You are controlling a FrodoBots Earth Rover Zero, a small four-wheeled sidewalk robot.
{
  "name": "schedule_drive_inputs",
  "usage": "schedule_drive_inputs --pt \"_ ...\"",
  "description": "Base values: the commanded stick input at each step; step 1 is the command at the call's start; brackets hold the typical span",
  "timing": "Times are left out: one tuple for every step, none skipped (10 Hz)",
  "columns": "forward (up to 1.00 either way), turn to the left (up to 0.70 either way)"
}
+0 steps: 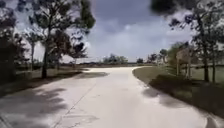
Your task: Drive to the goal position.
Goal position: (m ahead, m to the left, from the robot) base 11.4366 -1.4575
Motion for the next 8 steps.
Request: schedule_drive_inputs --pt "0.70 0.00" --pt "0.70 0.00" --pt "0.70 0.00" --pt "0.70 0.00" --pt "0.70 0.00" --pt "0.70 0.00" --pt "0.70 0.00" --pt "0.70 0.00"
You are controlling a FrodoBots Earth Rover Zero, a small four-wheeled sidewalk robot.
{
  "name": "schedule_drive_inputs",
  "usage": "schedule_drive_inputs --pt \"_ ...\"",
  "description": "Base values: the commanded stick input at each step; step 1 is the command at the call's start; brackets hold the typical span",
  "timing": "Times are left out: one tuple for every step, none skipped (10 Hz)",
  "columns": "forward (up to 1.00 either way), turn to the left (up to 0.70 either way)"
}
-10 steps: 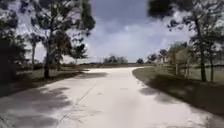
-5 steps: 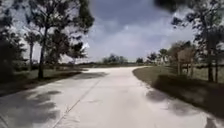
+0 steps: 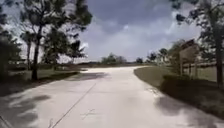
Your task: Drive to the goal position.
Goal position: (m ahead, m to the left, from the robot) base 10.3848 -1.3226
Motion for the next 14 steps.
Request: schedule_drive_inputs --pt "0.70 0.00" --pt "0.70 0.00" --pt "0.70 0.00" --pt "0.70 0.00" --pt "0.70 0.00" --pt "0.70 0.00" --pt "0.70 0.00" --pt "0.70 0.00" --pt "0.70 0.00" --pt "0.70 0.00" --pt "0.70 0.00" --pt "0.70 0.00" --pt "0.70 0.00" --pt "0.70 0.00"
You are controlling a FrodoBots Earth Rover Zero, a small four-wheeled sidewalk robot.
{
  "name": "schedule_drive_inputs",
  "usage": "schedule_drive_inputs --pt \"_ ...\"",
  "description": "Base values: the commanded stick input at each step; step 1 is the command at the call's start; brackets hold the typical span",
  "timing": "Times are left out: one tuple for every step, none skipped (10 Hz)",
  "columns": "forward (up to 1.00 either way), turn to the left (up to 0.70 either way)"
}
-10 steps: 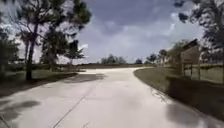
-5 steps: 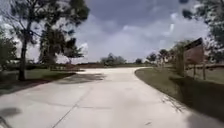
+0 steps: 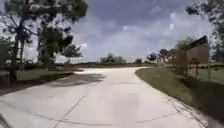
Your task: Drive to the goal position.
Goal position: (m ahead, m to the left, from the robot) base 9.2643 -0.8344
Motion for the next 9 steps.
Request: schedule_drive_inputs --pt "0.70 0.00" --pt "0.70 0.00" --pt "0.70 0.00" --pt "0.70 0.00" --pt "0.70 0.00" --pt "0.70 0.00" --pt "0.70 0.00" --pt "0.70 0.00" --pt "0.70 0.00"
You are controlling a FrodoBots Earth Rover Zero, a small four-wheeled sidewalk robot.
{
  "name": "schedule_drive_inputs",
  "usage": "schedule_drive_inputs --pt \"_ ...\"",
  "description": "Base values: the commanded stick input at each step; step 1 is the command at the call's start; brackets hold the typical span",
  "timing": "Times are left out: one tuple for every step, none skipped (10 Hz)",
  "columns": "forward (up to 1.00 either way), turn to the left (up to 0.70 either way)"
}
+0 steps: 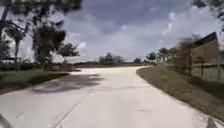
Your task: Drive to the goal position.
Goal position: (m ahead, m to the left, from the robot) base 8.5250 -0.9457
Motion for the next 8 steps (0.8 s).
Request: schedule_drive_inputs --pt "0.70 0.00" --pt "0.70 0.00" --pt "0.70 0.00" --pt "0.70 0.00" --pt "0.70 0.00" --pt "0.70 0.00" --pt "0.70 0.00" --pt "0.70 0.00"
